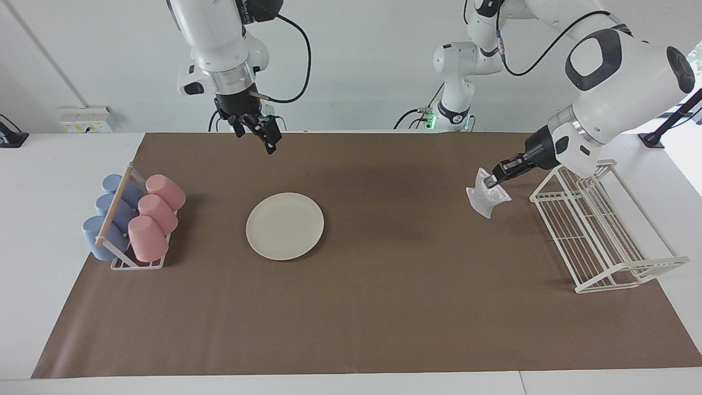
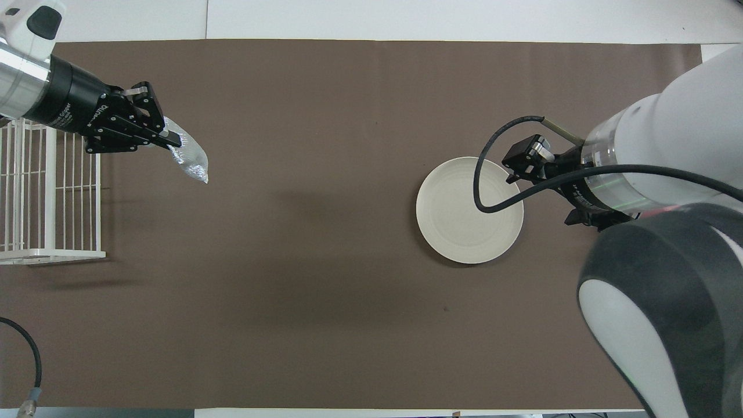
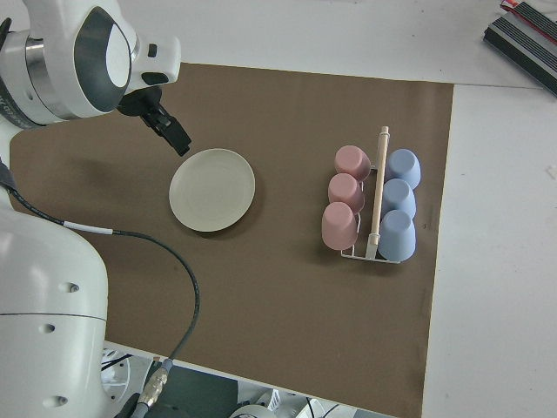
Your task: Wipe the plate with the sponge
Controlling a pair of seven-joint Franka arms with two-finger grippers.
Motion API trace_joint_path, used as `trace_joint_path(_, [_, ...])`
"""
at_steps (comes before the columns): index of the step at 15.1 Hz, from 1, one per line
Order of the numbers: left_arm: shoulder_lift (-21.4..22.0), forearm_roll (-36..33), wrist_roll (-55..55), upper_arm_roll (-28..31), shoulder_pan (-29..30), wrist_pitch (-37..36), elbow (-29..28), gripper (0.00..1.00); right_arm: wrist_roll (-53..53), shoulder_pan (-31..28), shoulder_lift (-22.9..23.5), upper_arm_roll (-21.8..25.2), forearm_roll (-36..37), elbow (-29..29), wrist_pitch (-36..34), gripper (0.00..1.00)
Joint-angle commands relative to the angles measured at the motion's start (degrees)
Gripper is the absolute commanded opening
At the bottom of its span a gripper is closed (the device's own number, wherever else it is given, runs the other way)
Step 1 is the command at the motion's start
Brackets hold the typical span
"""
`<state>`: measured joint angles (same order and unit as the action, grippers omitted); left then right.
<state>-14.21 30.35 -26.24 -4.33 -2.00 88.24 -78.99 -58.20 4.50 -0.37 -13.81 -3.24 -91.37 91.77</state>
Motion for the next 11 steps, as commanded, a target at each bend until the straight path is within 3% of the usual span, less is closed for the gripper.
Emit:
trace_joint_path(1, [5.67,8.82,0.57,-0.24,0.41,7.01,-11.15,0.0,-10.15,1.91,-1.56,-0.42,-0.45,-1.97,2.36,1.0])
trace_joint_path(6, [13.66,23.06,13.71,-0.33,-0.47,14.94,-27.59,0.0,-16.32,5.25,-0.6,-0.42,0.42,-1.01,3.32,1.0])
trace_joint_path(11, [20.88,36.07,27.62,-0.6,-1.78,17.23,-41.05,0.0,-27.56,11.92,4.92,-0.42,1.74,3.38,3.85,1.0])
